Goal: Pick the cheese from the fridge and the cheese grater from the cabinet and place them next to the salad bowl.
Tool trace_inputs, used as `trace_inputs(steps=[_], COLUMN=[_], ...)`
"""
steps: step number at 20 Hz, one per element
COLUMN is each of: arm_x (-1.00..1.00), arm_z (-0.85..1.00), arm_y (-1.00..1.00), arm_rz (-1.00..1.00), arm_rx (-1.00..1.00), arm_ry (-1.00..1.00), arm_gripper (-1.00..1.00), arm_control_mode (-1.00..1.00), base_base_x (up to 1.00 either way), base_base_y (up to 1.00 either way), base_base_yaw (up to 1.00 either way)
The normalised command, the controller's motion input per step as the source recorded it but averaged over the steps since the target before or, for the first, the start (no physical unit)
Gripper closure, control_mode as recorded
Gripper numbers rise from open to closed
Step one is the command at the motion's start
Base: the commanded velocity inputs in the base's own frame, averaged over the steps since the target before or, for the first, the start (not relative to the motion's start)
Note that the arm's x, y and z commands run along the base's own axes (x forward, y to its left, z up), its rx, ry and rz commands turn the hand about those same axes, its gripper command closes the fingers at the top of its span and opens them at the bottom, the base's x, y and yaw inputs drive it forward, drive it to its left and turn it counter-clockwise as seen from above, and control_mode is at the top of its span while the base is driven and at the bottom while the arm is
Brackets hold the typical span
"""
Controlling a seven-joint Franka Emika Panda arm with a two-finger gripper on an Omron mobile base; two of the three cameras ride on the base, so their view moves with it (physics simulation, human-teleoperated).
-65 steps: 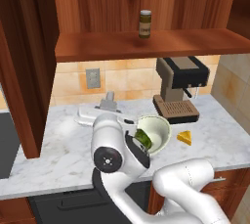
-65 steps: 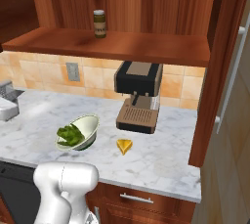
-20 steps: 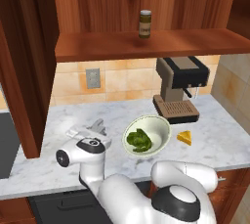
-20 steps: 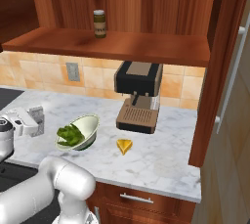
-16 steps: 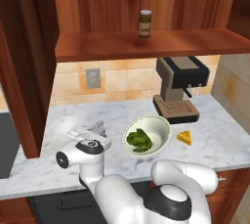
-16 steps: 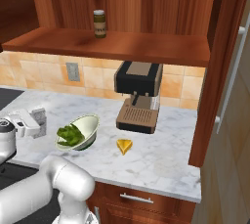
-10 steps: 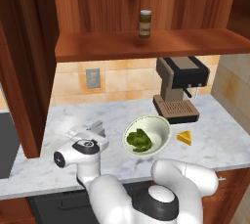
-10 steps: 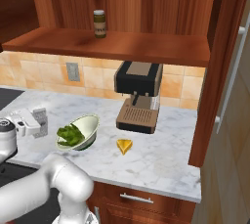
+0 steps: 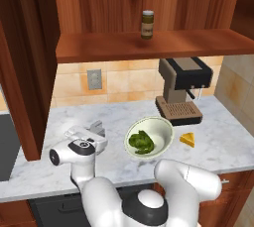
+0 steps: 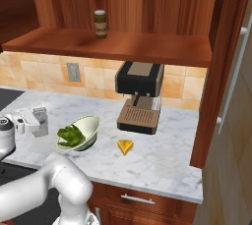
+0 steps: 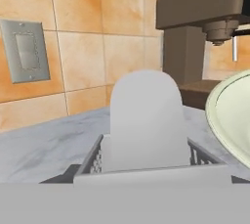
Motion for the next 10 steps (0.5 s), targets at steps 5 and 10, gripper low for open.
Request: trace_inputs(steps=[5, 10], arm_x=[-0.07, -0.17], arm_z=[-0.07, 0.00], arm_y=[-0.06, 0.01], arm_rz=[0.00, -0.01], arm_rx=[0.02, 0.02], arm_ry=[-0.02, -0.03], arm_gripper=[-1.00, -1.00], arm_control_mode=[-1.00, -1.00], base_base_x=[0.00, 0.00], base_base_y=[0.00, 0.00], base_base_yaw=[0.00, 0.00])
